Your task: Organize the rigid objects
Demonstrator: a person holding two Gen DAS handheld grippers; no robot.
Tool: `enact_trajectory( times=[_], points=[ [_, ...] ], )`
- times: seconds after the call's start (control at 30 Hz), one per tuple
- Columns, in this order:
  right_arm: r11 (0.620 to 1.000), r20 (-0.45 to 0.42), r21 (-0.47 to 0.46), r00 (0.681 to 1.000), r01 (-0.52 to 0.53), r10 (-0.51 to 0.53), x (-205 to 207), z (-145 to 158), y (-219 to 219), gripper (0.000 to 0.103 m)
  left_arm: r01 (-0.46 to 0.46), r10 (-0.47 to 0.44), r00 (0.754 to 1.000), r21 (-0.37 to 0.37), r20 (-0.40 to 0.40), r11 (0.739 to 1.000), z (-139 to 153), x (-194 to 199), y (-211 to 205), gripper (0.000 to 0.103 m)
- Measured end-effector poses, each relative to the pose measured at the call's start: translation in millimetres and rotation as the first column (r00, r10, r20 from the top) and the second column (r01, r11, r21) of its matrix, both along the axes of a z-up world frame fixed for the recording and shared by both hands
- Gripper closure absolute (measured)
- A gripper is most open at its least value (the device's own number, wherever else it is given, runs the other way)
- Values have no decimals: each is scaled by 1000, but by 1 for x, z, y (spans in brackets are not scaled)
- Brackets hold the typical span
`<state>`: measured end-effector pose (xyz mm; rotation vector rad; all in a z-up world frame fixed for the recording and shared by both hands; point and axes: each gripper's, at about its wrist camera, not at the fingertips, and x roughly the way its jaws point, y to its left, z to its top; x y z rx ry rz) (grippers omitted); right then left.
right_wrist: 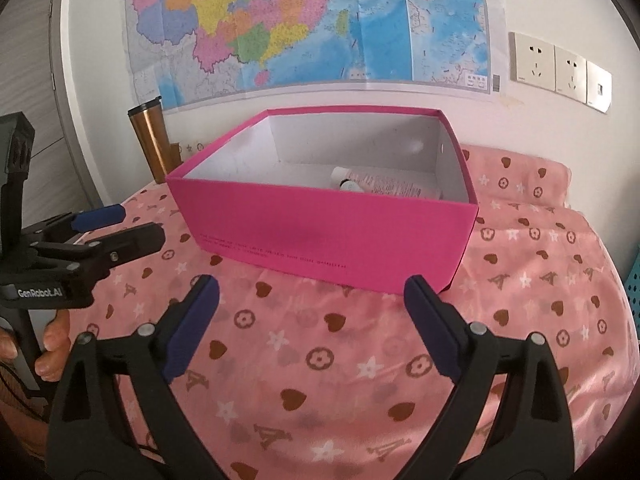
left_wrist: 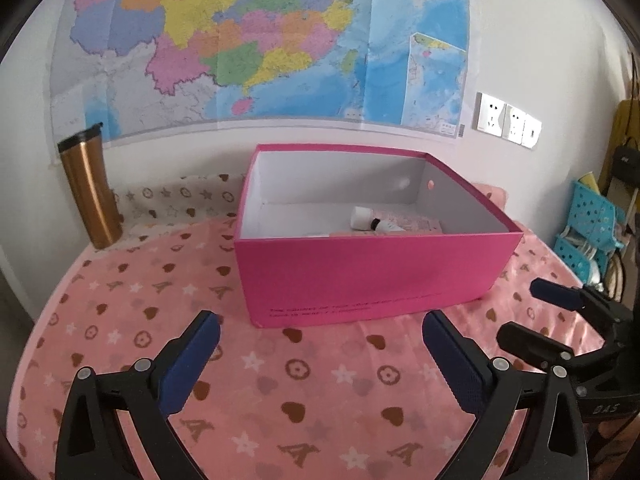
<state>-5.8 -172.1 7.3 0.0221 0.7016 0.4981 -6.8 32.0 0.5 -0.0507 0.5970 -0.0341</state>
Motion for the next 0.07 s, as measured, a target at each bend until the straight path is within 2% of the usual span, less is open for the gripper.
enact_trajectory(
  times=[0.07],
  points=[
    [1000,-3,-3,1000,-3,3,-2,-1,-2,9,-8,8,1000,6,-1,1000,-1,-3,-1,0]
  ],
)
